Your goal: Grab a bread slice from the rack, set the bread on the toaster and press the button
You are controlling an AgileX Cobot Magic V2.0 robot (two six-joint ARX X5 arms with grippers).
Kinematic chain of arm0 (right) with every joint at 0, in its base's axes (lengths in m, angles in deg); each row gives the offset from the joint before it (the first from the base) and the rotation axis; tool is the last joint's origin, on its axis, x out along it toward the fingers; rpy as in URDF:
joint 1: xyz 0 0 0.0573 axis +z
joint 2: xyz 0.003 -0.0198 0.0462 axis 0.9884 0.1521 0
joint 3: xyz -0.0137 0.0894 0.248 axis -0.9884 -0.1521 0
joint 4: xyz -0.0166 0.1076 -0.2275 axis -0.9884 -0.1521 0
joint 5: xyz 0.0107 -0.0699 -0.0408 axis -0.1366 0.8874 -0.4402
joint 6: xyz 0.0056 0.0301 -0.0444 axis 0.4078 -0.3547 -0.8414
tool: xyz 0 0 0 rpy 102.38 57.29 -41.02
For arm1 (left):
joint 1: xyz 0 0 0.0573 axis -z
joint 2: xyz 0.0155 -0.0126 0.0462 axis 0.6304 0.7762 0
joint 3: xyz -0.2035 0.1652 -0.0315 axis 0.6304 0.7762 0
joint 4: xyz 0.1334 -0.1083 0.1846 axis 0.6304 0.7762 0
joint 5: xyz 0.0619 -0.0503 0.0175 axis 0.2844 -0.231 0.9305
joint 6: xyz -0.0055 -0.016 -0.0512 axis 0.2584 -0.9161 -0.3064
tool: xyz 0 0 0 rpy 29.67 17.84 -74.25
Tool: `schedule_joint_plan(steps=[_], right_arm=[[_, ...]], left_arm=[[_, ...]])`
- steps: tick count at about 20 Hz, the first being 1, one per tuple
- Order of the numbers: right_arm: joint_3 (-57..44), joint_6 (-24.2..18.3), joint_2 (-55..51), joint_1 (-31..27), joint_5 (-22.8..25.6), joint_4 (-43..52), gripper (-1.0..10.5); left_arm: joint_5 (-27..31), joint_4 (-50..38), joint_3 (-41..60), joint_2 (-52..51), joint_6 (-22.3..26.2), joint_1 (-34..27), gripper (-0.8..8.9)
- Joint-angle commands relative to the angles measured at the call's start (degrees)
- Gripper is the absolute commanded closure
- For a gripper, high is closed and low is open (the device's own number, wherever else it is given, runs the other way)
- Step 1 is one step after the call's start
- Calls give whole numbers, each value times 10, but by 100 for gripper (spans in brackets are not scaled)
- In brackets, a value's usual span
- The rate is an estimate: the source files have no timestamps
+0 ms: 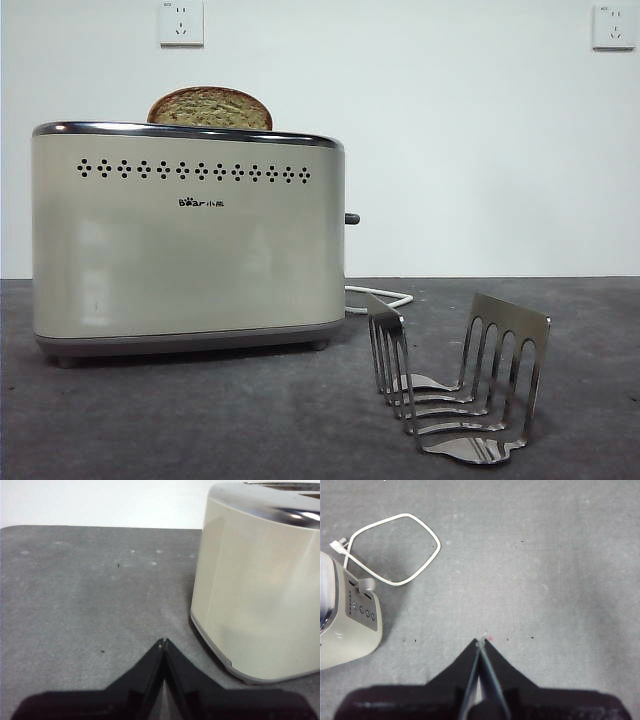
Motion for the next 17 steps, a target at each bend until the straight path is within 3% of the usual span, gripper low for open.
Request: schedule_joint_plan(steps=[1,5,6,7,8,11,14,17], right_arm=[[-2,-4,2,0,2,-10,947],[-23,-14,-22,-14,23,12,947],[-65,-70,-53,-24,29,54,947],[-125,-112,-94,-35,25,114,947],[-207,-123,-145,-52,10,196,947],[-507,-123,-307,-121,-100,505,947],[-791,-129,-459,-183,-116,740,947],[-916,-130,-571,-223,-157,753,946]], left_arm=[[-3,-1,6,5,6,1,816],[-3,-1,6,17,7,1,816],[-3,-1,6,18,7,1,816],[-3,-1,6,20,7,1,816],[-3,-1,6,20,7,1,816],[-3,-1,6,20,7,1,817],[-3,-1,6,20,7,1,816],[-3,-2,6,20,7,1,817]])
